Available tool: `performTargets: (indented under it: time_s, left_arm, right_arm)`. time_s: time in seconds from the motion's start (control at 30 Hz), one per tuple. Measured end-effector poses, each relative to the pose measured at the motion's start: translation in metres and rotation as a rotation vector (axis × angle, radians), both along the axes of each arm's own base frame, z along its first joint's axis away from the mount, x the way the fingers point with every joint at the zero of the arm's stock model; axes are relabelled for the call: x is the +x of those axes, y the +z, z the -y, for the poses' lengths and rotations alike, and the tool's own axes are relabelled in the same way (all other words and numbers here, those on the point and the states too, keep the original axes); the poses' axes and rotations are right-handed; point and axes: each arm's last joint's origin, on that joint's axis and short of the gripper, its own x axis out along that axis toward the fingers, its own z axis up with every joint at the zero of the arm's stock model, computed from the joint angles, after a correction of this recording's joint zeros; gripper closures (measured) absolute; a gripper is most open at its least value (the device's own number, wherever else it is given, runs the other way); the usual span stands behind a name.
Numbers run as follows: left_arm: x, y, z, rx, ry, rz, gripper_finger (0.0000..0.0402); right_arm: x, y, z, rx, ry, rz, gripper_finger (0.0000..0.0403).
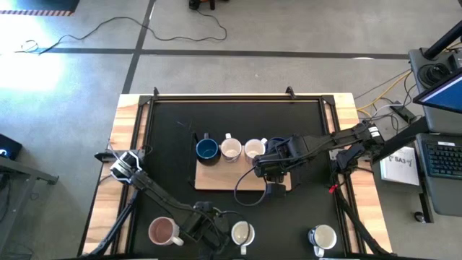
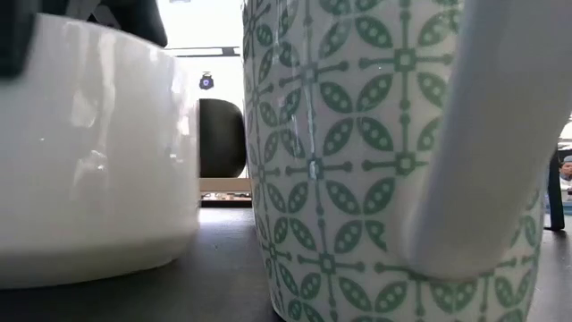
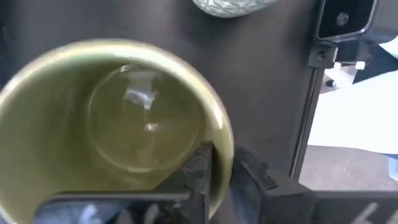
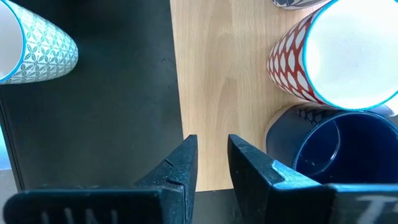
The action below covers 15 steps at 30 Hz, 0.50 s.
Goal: Place coffee mugs
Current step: Put the green mug on the shelf
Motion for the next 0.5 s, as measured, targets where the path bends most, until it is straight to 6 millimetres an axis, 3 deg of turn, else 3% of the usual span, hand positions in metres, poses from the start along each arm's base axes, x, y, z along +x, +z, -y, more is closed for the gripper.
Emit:
performTargets:
  time_s: [0.2, 0.5]
  left_arm:
    - [0.0, 0.004, 0.0, 0.009, 0.005, -0.003, 0.0394]
    - [0.008, 0.034, 0.003, 0.0, -0.086, 0.096, 0.0399]
  right_arm:
    - [0.0, 0.0, 0.0, -0.001, 0.001, -0.001, 0.0329]
    - [-0.001, -0.001, 0.0, -0.007, 0.013, -0.013, 0.0329]
